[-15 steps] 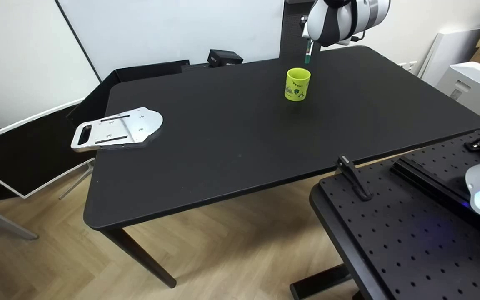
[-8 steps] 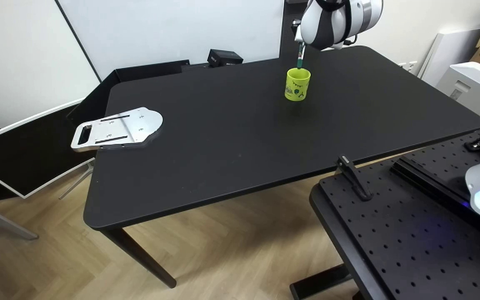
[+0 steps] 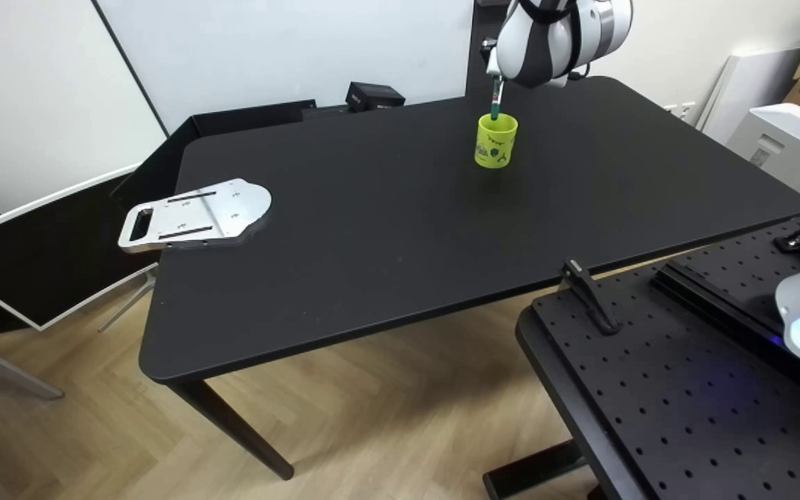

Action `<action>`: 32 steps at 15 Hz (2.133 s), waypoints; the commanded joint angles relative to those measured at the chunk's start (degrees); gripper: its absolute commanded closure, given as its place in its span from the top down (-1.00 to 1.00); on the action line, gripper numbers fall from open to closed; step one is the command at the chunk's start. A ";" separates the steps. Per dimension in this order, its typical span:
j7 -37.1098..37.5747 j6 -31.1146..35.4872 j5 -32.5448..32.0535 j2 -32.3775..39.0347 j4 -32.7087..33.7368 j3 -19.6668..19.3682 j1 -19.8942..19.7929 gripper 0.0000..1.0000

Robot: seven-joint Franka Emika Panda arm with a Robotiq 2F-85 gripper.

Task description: Pick up the green marker and put it in the yellow cup

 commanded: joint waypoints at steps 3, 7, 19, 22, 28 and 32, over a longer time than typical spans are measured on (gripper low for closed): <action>0.82 0.21 -0.34 1.60 1.16 0.50 -1.24 -0.89; 0.89 0.21 -0.26 2.70 1.35 0.62 -1.61 -0.89; 0.33 0.12 1.54 6.43 2.30 1.57 -2.25 -0.89; -5.93 0.16 7.46 6.90 3.23 4.19 -3.86 -0.89; -5.83 -0.51 8.96 6.13 3.31 4.61 -4.96 0.50; -6.80 -1.50 9.82 3.86 3.58 4.13 -5.89 0.98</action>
